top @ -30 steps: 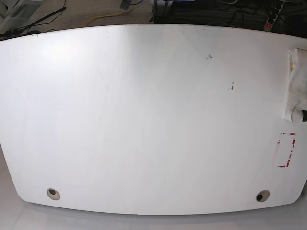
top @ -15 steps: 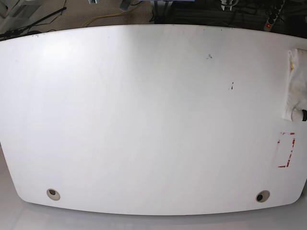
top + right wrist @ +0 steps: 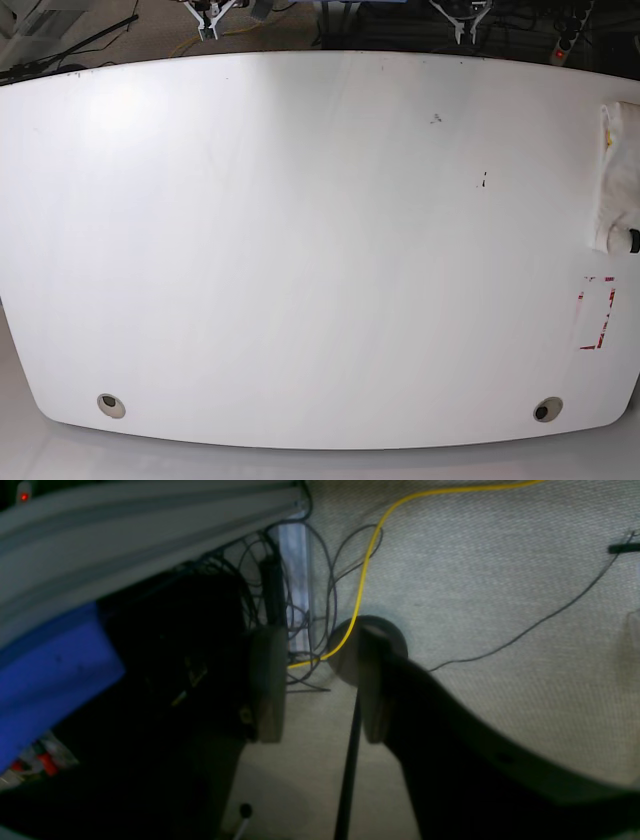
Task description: Fold the T-shirt properly
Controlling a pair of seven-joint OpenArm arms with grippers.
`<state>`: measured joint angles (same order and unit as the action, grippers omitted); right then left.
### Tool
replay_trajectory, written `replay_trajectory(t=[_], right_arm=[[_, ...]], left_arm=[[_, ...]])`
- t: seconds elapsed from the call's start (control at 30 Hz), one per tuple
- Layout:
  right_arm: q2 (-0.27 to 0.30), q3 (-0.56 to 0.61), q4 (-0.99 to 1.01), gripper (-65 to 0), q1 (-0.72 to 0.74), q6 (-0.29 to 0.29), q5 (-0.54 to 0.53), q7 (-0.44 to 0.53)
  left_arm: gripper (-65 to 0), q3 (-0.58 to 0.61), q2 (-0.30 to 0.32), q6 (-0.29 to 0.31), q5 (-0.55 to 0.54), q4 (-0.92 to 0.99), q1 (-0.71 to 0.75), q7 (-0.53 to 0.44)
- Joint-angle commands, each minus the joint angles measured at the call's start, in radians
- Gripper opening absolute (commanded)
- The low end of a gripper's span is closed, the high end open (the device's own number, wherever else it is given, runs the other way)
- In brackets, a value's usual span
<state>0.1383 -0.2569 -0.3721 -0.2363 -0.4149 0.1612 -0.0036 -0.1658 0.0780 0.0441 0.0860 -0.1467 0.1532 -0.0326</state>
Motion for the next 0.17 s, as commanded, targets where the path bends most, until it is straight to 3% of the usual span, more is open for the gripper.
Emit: replay_trajectory(t=[0.0, 0.13], right_arm=[[0.008, -0.002, 0.008, -42.0, -0.004, -0.003, 0.002, 0.0], [-0.015, -0.002, 0.003, -42.0, -0.004, -0.003, 0.002, 0.0]], left_arm=[[-20.4, -0.001, 0.001, -0.008, 0.002, 0.009, 0.001, 0.017], [-20.3, -0.001, -0.001, -0.028, -0.001, 0.011, -0.008, 0.013]])
